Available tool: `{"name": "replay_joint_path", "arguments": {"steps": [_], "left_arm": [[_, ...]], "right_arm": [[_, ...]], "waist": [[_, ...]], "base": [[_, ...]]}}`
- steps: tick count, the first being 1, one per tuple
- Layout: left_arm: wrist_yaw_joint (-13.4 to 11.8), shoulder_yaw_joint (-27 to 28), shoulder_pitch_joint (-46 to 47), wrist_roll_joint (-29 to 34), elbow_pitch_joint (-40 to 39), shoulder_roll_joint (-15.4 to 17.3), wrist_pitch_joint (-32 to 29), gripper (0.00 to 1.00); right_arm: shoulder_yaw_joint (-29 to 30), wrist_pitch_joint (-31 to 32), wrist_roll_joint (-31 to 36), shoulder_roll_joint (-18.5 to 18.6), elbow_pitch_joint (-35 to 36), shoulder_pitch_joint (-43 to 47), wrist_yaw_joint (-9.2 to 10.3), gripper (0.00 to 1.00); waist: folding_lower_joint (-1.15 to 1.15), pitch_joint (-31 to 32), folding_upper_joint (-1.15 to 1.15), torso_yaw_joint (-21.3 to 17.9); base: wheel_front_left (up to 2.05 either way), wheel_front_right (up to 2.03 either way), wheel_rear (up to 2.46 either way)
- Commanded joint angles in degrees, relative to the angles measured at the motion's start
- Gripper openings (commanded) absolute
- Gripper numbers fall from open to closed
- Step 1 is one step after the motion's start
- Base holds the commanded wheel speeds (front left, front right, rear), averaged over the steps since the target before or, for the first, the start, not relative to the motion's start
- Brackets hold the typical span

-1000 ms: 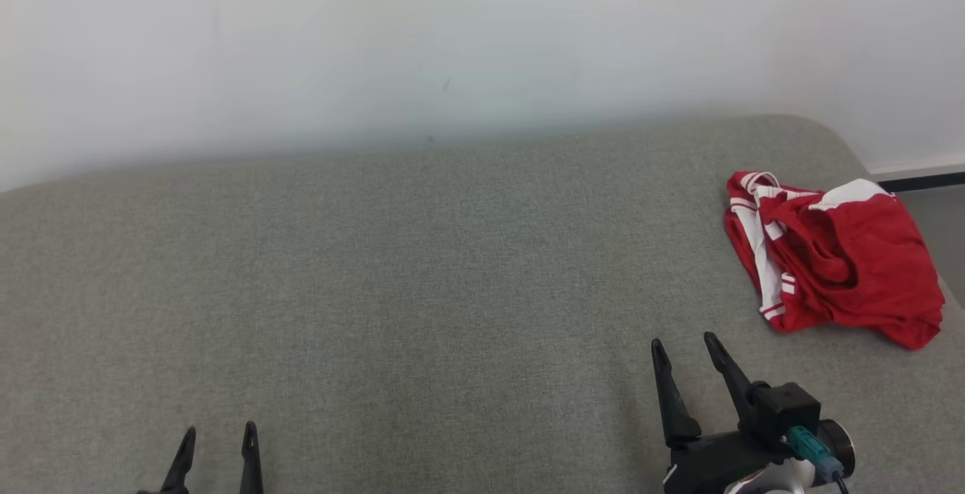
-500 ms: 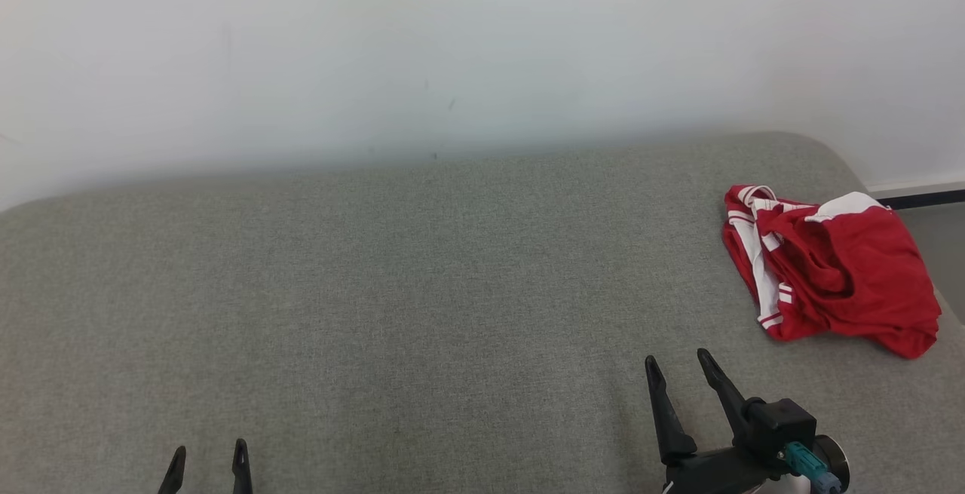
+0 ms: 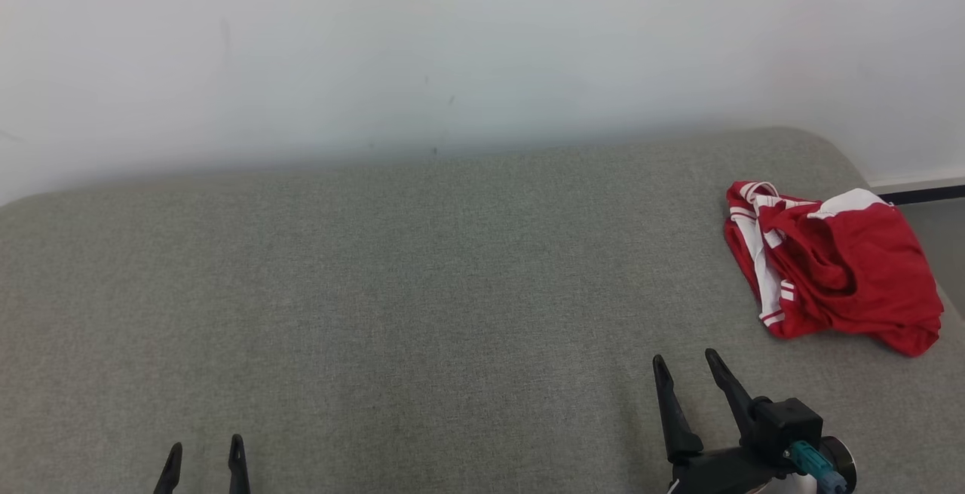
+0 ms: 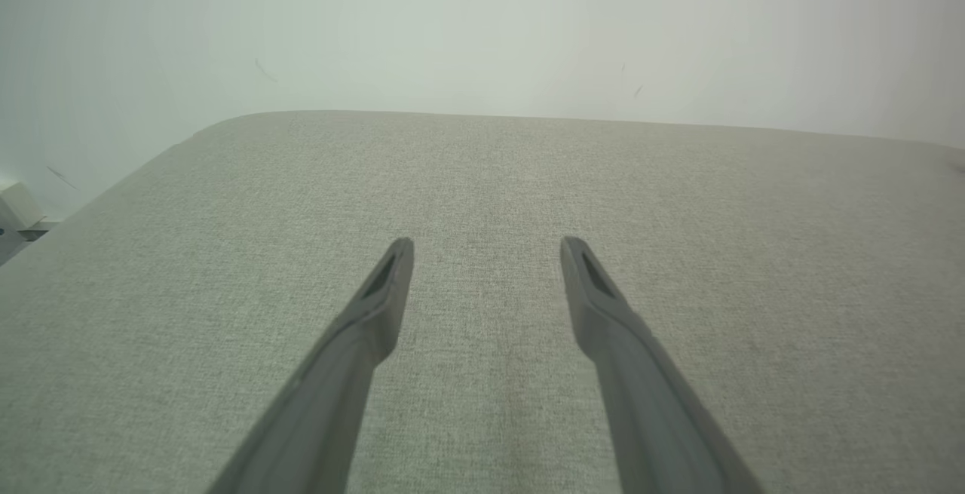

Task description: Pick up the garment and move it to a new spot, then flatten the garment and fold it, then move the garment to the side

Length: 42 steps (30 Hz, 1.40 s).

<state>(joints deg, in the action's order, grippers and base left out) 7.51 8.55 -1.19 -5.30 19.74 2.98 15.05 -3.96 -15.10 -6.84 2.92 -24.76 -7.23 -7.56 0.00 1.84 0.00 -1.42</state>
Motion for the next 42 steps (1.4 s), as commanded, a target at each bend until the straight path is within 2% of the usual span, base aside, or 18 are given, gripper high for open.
{"name": "replay_joint_path", "arguments": {"steps": [1,19,42], "left_arm": [[-0.1,-0.2,-0.5,-0.4,-0.2,-0.1,0.1,1.0],[-0.1,-0.8,-0.3,-1.2,0.1,-0.1,0.1,1.0],[-0.1,-0.7,-0.2,-0.6,0.4,-0.1,0.1,1.0]], "right_arm": [[0.3,0.0,0.3,0.0,-0.2,-0.3,0.17,1.0],[1.2,0.0,2.1,0.0,-3.0,-0.6,0.17,1.0],[0.0,0.0,-1.1,0.0,-1.8,0.0,0.17,1.0]], "waist": [[0.0,-0.1,0.0,0.0],[0.0,-0.6,0.0,0.2],[0.0,-1.2,0.0,0.3]], "base": [[0.0,0.0,0.0],[0.0,0.0,0.0],[0.0,0.0,0.0]]}}
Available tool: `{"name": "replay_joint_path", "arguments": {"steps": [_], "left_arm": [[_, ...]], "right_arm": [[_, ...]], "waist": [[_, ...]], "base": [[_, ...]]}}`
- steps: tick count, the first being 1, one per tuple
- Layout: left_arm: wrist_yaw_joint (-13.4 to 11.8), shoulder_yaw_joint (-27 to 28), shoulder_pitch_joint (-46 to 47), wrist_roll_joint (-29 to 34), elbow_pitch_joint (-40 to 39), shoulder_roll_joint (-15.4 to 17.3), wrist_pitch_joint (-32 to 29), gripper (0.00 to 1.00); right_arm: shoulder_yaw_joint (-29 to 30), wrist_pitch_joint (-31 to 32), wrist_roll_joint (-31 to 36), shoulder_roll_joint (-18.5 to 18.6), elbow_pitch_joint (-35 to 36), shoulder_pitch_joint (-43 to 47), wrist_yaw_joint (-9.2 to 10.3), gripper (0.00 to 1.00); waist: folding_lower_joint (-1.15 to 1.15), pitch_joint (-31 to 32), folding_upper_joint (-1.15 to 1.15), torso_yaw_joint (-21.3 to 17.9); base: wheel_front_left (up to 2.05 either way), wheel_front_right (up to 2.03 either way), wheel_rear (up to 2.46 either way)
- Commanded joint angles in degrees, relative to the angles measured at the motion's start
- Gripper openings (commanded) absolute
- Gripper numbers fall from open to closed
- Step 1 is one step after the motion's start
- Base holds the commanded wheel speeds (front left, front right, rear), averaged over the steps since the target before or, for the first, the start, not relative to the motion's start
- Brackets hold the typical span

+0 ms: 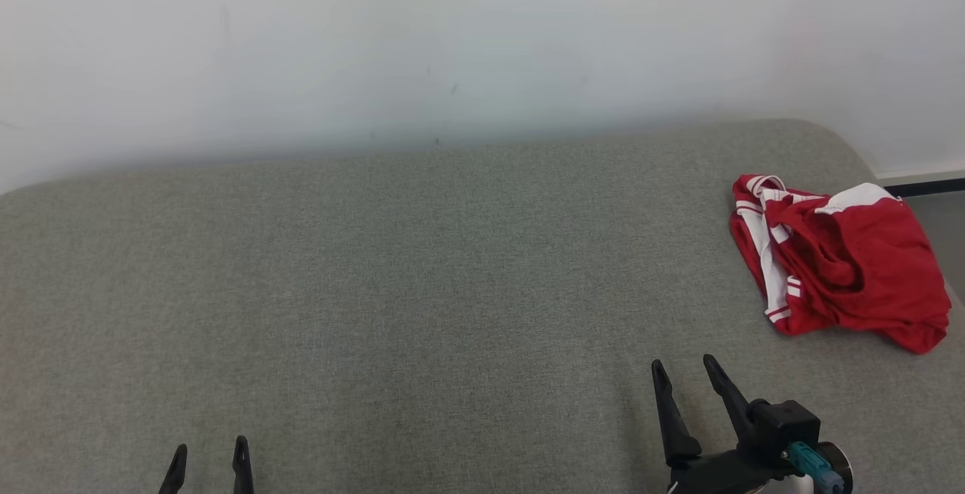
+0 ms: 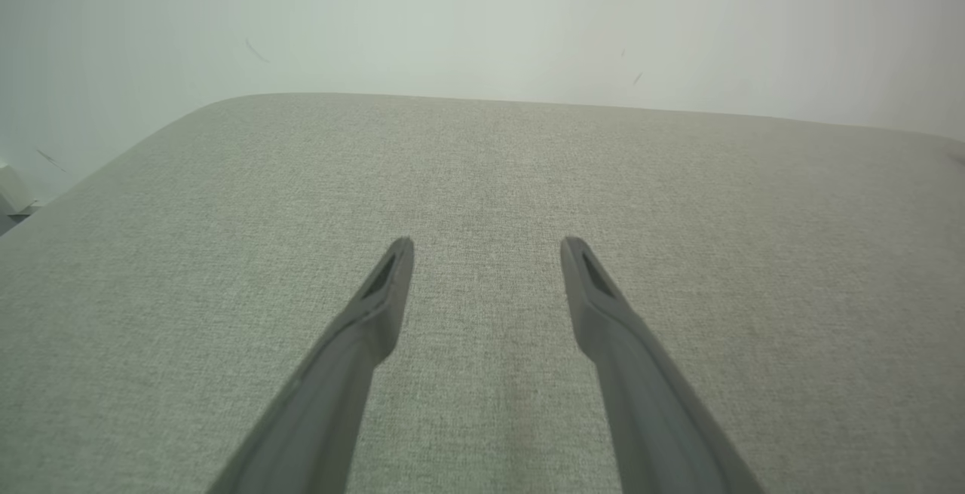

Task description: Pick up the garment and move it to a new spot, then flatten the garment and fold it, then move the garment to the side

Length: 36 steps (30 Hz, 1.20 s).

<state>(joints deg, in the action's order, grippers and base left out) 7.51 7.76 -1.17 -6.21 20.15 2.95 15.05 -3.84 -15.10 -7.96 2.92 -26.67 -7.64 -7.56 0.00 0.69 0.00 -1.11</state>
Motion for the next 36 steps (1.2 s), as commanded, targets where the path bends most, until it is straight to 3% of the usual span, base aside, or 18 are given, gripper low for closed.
{"name": "replay_joint_path", "arguments": {"steps": [1,35,36], "left_arm": [[-0.1,0.1,-0.3,0.3,0.0,-0.1,0.1,1.0],[-0.2,-0.7,0.2,-0.2,-0.1,0.0,0.0,1.0],[0.0,-0.6,-0.2,-0.1,0.8,-0.2,0.0,0.0]], "right_arm": [[-0.3,0.0,0.0,0.0,0.0,0.5,0.17,1.0],[-1.2,0.0,-0.9,0.0,-0.1,-0.3,0.02,1.0],[-1.3,0.0,-1.2,0.0,-1.1,0.9,0.0,0.0]], "waist": [[0.0,-0.1,0.0,0.1],[0.0,-0.3,0.0,0.2],[0.0,-0.3,0.0,0.2]], "base": [[0.0,0.0,0.0],[0.0,0.0,0.0],[0.0,0.0,0.0]]}}
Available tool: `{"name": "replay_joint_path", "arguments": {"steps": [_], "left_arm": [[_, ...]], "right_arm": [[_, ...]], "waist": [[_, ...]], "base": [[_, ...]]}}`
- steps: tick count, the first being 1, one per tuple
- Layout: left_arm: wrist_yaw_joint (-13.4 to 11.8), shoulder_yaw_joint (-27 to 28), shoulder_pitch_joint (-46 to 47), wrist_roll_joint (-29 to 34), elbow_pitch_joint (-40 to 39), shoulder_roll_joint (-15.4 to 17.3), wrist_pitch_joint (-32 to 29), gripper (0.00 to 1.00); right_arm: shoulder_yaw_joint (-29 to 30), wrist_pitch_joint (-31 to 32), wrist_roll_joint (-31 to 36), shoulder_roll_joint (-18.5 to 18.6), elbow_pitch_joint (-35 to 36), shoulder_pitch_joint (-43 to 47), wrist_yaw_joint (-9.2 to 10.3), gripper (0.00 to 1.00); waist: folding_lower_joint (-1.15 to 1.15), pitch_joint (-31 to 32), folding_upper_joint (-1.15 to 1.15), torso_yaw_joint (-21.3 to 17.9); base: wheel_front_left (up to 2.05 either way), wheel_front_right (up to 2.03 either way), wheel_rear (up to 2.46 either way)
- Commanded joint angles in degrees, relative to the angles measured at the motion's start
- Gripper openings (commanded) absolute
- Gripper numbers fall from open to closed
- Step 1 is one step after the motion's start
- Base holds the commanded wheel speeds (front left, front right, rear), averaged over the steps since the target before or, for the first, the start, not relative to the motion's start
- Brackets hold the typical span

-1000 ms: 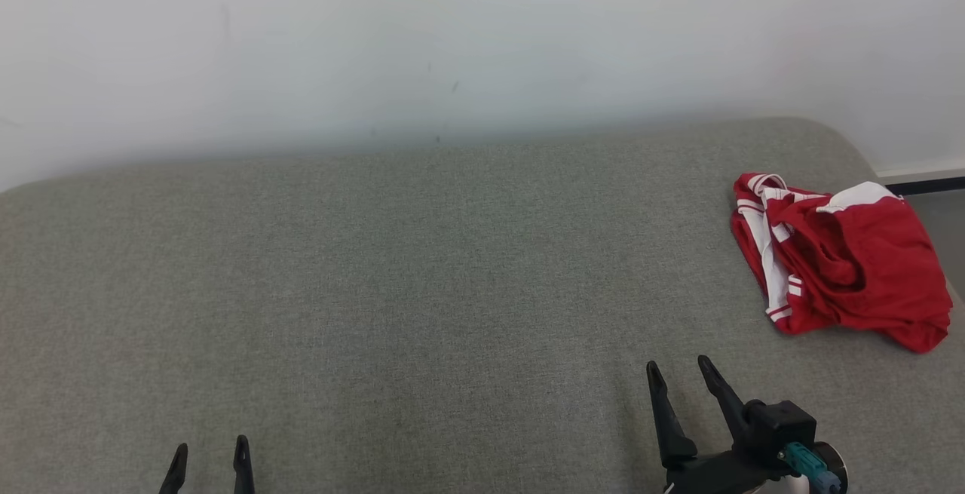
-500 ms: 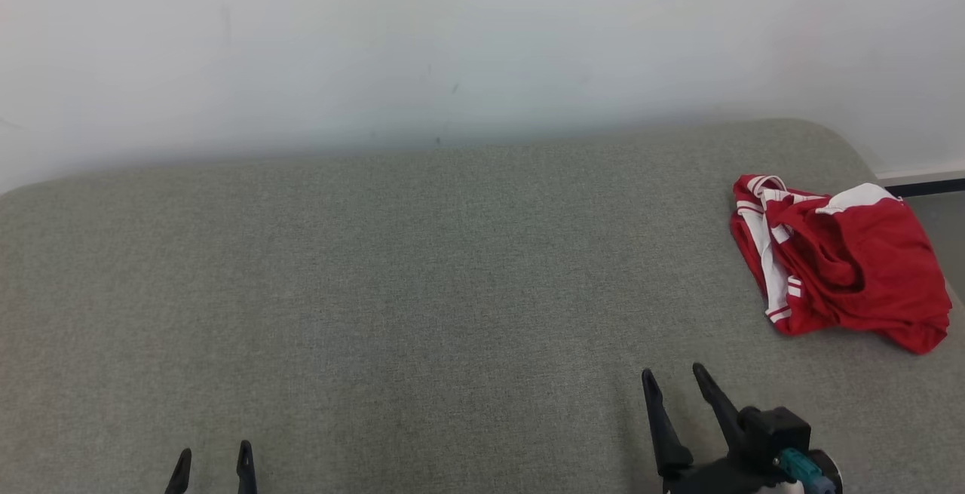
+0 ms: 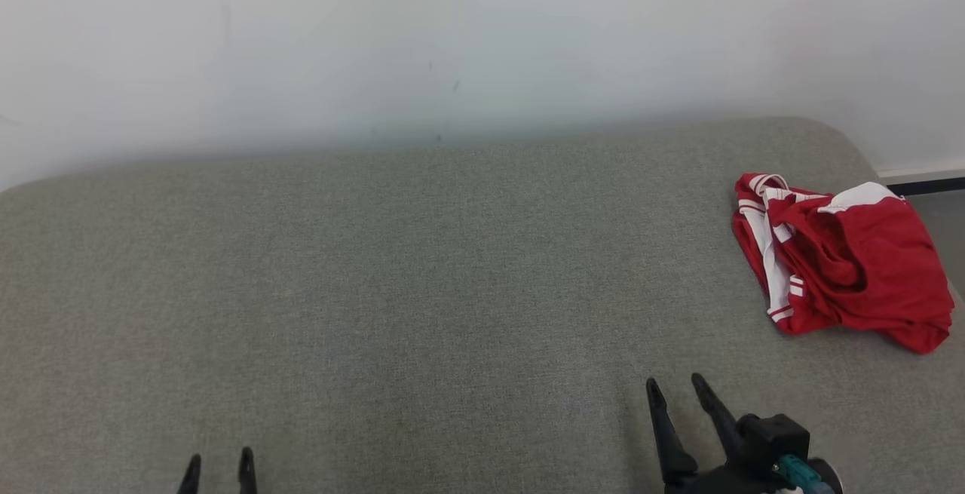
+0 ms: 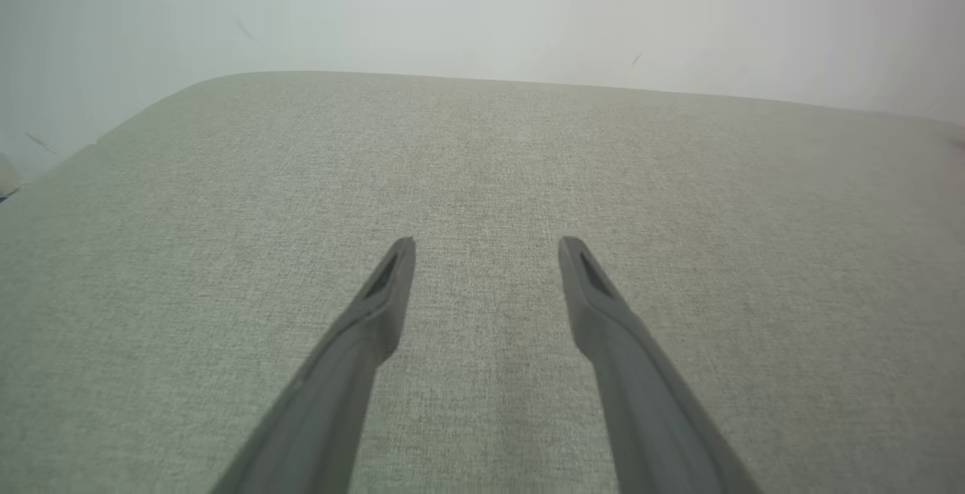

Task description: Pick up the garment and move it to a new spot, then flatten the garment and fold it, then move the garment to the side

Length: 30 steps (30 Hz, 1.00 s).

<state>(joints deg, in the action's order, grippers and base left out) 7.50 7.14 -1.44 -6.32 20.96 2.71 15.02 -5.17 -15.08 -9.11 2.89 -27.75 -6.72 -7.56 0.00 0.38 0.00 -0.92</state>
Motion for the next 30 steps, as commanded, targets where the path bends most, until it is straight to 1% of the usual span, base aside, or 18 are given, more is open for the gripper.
{"name": "replay_joint_path", "arguments": {"steps": [1,4,8,17,18,20,21,30], "left_arm": [[0.0,0.1,0.0,0.0,0.5,-0.1,0.0,0.0],[0.1,0.2,-0.2,-0.3,1.9,-0.4,-0.3,0.0],[0.0,0.8,0.9,-4.9,2.1,-0.3,-2.0,0.0],[0.0,0.2,1.5,-15.2,0.6,-0.3,-4.2,0.0],[0.0,0.2,1.5,-15.2,0.6,-0.3,-4.2,0.0],[0.0,0.1,1.6,-17.3,0.3,-0.2,-4.6,0.0],[0.0,0.1,1.8,-19.4,0.0,-0.2,-5.1,0.0],[0.0,-0.1,2.5,-28.1,-1.0,-0.2,-7.1,0.0]], "right_arm": [[0.0,0.0,-0.1,0.0,-0.4,0.2,0.0,0.0],[0.1,0.2,-0.3,0.0,-1.7,1.1,0.0,0.0],[1.1,1.7,-4.9,0.0,-1.3,0.6,0.0,0.0],[2.2,4.0,-14.7,0.0,0.9,0.8,0.01,0.0],[2.2,4.0,-14.7,0.0,0.9,0.8,0.01,0.0],[2.4,4.5,-16.8,0.0,1.4,0.8,0.02,0.0],[2.7,5.0,-18.8,0.0,1.8,0.8,0.02,0.0],[3.8,7.1,-27.2,0.0,3.4,0.7,0.03,0.0]], "waist": [[0.0,0.0,0.0,0.0],[0.0,0.0,0.0,0.0],[0.0,0.0,0.0,0.0],[0.0,-0.1,0.0,0.1],[0.0,-0.1,0.0,0.1],[0.0,-0.1,0.0,0.1],[0.0,-0.1,0.0,0.1],[0.0,-0.1,0.0,0.2]], "base": [[0.0,0.0,0.0],[0.0,0.0,0.0],[0.0,0.0,0.0],[0.0,0.0,0.0],[0.0,0.0,0.0],[0.0,0.0,0.0],[0.0,0.0,0.0],[0.0,0.0,0.0]]}}
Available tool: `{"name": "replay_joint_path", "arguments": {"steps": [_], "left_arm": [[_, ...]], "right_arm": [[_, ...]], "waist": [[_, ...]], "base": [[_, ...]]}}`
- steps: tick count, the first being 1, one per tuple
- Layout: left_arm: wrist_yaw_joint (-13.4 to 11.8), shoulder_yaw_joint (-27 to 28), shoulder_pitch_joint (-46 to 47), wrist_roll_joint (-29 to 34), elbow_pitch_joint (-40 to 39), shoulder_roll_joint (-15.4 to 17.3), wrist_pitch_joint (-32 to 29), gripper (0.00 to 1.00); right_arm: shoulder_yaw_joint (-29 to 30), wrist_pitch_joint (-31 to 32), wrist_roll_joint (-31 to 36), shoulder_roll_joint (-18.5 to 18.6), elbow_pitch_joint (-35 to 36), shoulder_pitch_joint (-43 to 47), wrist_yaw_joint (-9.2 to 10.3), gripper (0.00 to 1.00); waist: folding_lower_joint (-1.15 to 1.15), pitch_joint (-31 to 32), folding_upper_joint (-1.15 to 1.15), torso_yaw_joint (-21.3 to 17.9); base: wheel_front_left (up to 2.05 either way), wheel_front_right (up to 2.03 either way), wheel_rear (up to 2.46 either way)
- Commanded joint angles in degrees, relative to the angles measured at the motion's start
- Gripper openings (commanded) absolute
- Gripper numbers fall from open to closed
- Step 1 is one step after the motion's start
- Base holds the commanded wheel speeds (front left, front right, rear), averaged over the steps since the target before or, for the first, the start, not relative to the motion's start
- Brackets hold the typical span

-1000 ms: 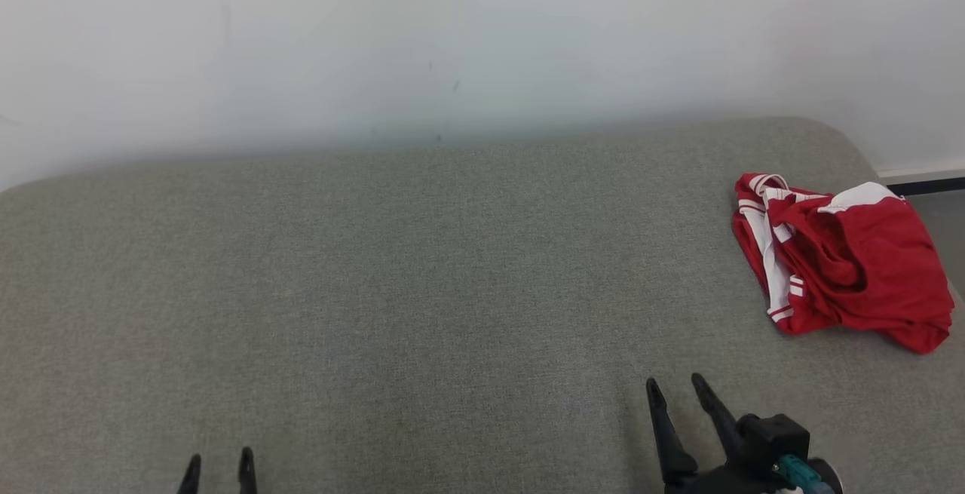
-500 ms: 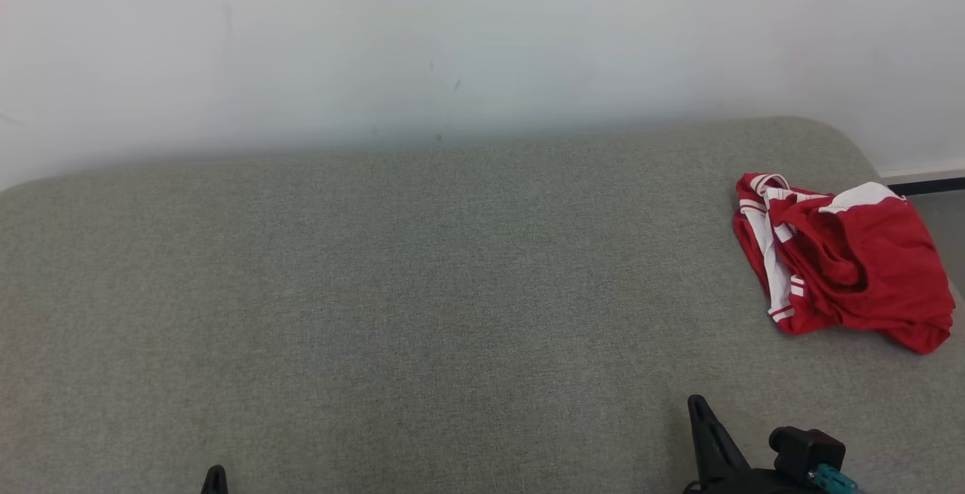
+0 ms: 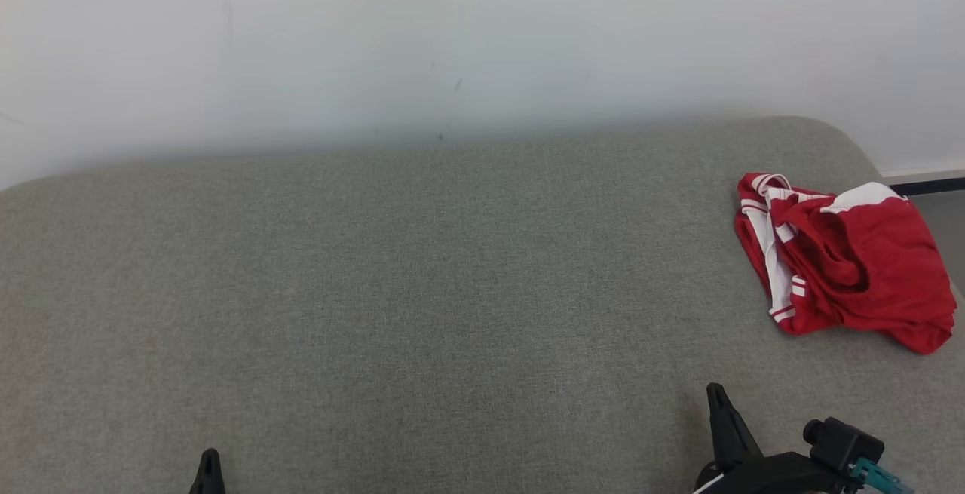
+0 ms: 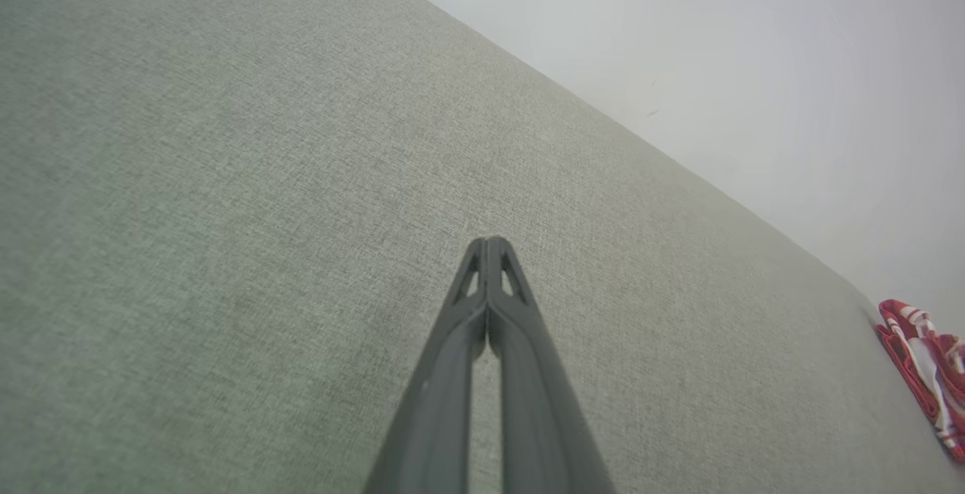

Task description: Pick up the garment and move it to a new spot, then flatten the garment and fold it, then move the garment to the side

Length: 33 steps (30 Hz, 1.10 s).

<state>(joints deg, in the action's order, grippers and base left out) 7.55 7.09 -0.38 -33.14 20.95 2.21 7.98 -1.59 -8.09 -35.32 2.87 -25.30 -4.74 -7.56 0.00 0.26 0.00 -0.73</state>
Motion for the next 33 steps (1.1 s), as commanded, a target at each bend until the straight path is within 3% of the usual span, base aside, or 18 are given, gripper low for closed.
{"name": "replay_joint_path", "arguments": {"steps": [1,33], "left_arm": [[0.0,-0.1,1.6,-2.2,-1.1,0.3,-0.3,0.0],[-0.1,-0.3,3.8,-26.1,-3.6,0.6,-6.3,0.0]], "right_arm": [[0.4,0.3,-1.8,0.0,1.1,-1.3,0.03,0.0],[3.7,6.3,-25.0,0.0,5.6,-1.6,0.06,0.0]], "waist": [[0.0,0.0,0.0,0.0],[0.0,-0.1,0.0,0.2]], "base": [[0.0,0.0,0.0],[0.0,0.0,0.0]]}}
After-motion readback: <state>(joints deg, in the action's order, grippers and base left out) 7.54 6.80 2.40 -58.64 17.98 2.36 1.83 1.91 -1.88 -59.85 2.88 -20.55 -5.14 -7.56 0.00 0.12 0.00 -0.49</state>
